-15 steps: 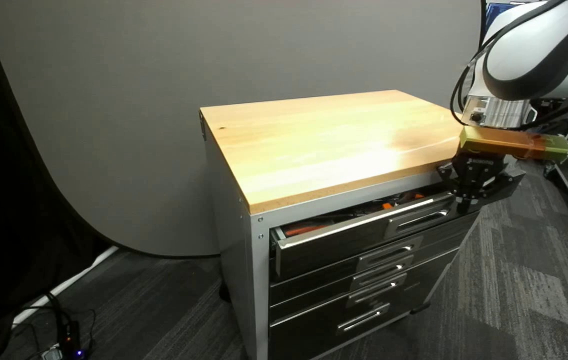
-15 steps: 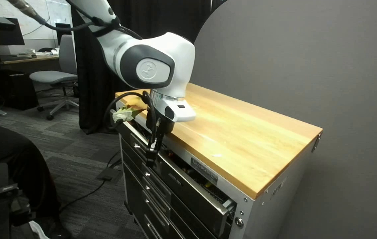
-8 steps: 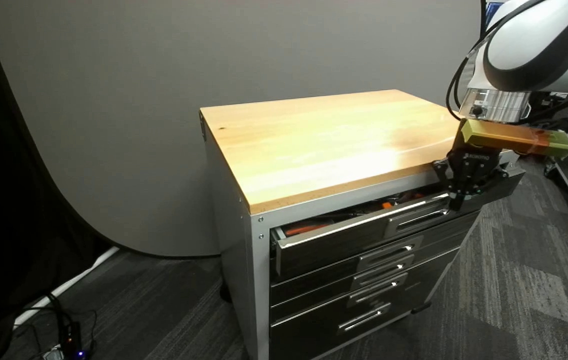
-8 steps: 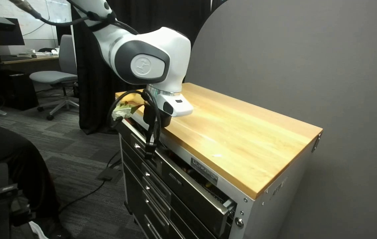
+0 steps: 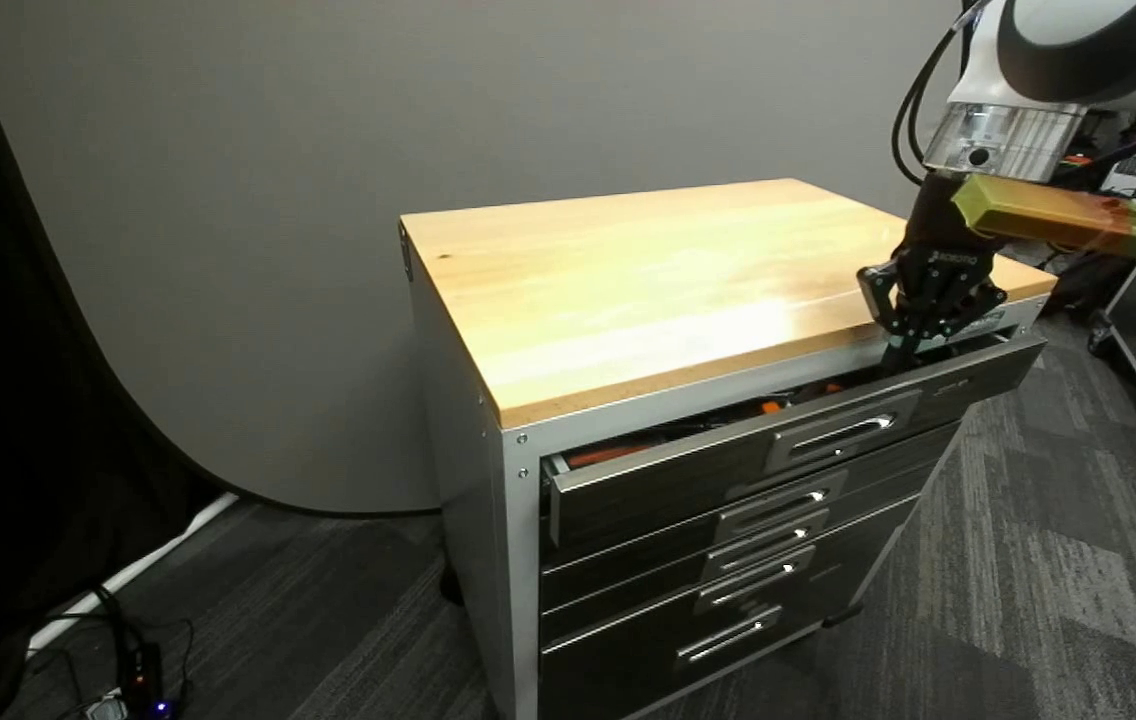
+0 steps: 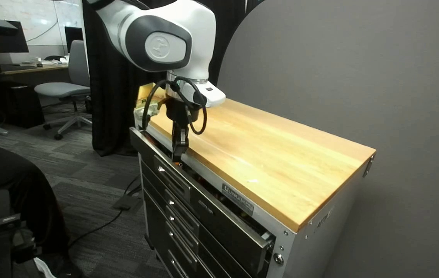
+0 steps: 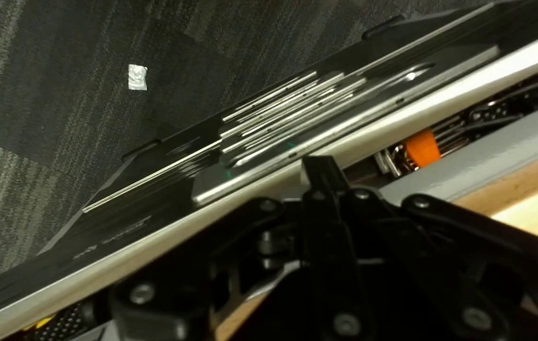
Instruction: Pick up the screwdriver and place it in the drawer, then close the drawer
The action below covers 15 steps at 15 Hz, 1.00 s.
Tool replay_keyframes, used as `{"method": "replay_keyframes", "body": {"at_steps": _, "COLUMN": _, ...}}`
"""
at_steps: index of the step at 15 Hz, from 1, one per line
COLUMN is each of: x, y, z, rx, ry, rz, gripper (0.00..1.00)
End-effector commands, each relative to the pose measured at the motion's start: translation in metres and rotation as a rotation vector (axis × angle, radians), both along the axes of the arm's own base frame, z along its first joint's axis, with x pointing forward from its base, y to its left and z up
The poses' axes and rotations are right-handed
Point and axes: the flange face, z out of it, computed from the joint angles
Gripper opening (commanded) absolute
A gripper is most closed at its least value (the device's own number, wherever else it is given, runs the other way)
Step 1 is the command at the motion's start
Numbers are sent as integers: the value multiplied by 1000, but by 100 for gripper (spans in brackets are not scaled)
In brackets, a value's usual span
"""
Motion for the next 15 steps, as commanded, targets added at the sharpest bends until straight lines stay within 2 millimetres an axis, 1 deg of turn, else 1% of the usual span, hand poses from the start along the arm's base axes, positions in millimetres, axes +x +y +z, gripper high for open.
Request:
{"method": "replay_keyframes", "body": {"at_steps": 1, "x": -15, "y": 10, "z": 9, "rx": 27, "ry": 102, "rz": 172, "gripper": 4}}
{"method": "replay_keyframes", "body": {"at_steps": 3, "x": -25, "y": 13, "z": 12, "rx": 37, "ry": 177, "rz": 265, "gripper": 4}}
{"method": "replay_keyframes", "body": {"at_steps": 4, "x": -29, "y": 15, "z": 11, "rx": 39, "ry": 203, "rz": 314, "gripper": 5}}
{"method": "replay_keyframes", "body": {"at_steps": 5, "x": -32, "y": 17, "z": 9, "rx": 28, "ry": 230, "rz": 348, "gripper": 4}}
{"method": "replay_keyframes", "body": {"at_steps": 7, "x": -36, "y": 20, "z": -1, "rx": 1, "ry": 258, "rz": 384, "gripper": 3}}
{"method": "replay_keyframes", "body": {"at_steps": 9, "x": -38, "y": 25, "z": -15, "rx": -30, "ry": 241, "rz": 373, "gripper": 3}}
{"method": "replay_keyframes", "body": {"at_steps": 11, "x": -42, "y": 31, "z": -20, "rx": -27, "ry": 255, "rz": 396, "gripper": 4}}
{"method": "replay_keyframes", "body": {"at_steps": 13, "x": -40, "y": 38, "z": -16, "rx": -27, "ry": 245, "rz": 405, "gripper": 4}}
{"method": "replay_keyframes", "body": {"at_steps": 15, "x": -37, "y": 45, "z": -3, "rx": -20, "ry": 222, "rz": 415, "gripper": 3}}
